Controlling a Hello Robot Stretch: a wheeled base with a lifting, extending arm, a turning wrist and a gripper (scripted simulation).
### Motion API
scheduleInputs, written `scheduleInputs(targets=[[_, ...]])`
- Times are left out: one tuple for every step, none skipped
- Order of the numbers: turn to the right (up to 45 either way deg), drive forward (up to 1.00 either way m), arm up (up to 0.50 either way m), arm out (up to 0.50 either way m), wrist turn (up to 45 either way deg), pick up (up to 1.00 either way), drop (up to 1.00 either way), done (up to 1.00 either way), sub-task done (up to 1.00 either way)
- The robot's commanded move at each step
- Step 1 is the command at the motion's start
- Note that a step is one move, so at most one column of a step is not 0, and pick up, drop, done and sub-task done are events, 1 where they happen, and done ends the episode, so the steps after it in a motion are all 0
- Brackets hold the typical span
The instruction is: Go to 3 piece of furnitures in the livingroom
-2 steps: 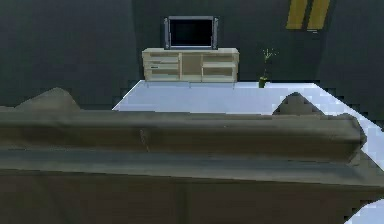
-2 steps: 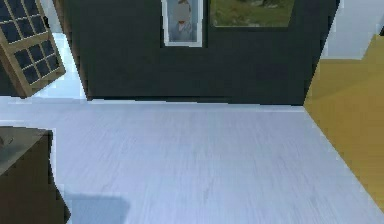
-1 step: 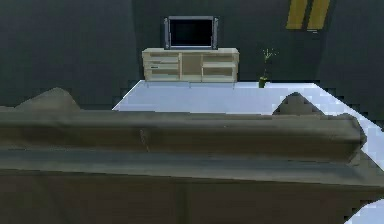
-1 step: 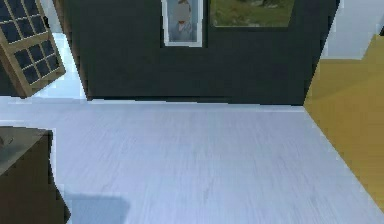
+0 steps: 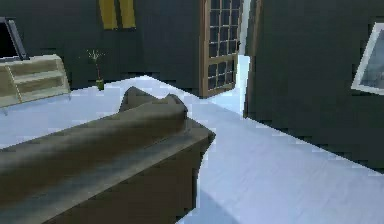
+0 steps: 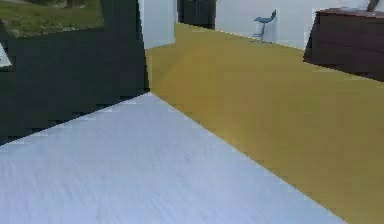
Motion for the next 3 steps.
scheduleInputs(targets=[[42.0,0.0,0.0,0.0,0.0,0.0,0.0,0.0,0.0],[0.0,1.0,0.0,0.0,0.0,0.0,0.0,0.0,0.0],[15.0,0.0,0.0,0.0,0.0,0.0,0.0,0.0,0.0]])
